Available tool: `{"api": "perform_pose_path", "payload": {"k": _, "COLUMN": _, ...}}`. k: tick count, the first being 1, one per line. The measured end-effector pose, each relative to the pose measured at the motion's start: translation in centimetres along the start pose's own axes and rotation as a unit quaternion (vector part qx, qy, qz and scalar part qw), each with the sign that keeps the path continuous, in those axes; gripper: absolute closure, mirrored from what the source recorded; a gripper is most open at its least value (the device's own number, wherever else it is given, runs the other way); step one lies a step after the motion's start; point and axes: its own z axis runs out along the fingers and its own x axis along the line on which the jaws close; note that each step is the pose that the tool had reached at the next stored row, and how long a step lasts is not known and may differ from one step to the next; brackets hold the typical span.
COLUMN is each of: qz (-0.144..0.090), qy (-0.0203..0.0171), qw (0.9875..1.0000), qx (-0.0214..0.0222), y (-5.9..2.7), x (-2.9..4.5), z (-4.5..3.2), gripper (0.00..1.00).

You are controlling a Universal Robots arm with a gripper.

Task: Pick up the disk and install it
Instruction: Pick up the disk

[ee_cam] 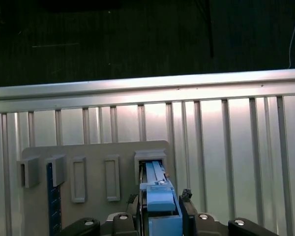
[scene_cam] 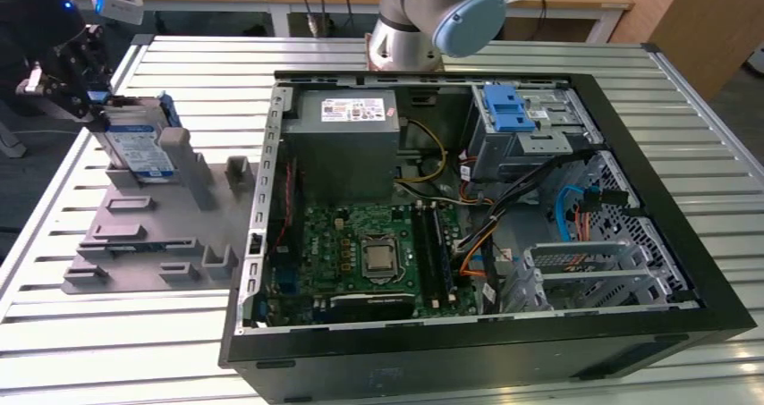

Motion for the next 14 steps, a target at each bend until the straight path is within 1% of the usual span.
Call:
{"api": "perform_pose_path", "payload": {"k": 2, "qz": 0.000, "qy": 0.0001, "qw": 1.0000, "qx": 0.0000, "y": -0.01, "x": 0.07, "z": 0.02, "gripper": 0.61}}
{"api": "perform_pose_path", "payload": {"k": 3, "qz": 0.000, "qy": 0.0001, "qw": 1.0000, "qx": 0.0001, "y": -0.01, "x": 0.08, "z": 0.02, "gripper": 0.63}}
{"api": "perform_pose_path", "payload": {"k": 8, "qz": -0.003, "qy": 0.0002, "qw": 1.0000, "qx": 0.0001, "y": -0.02, "x": 0.25, "z": 0.01, "gripper": 0.63}}
{"api": "perform_pose_path", "payload": {"k": 14, "qz": -0.024, "qy": 0.0005, "qw": 0.9997, "qx": 0.0001, "y": -0.03, "x": 0.31, "z": 0.00, "gripper": 0.63}}
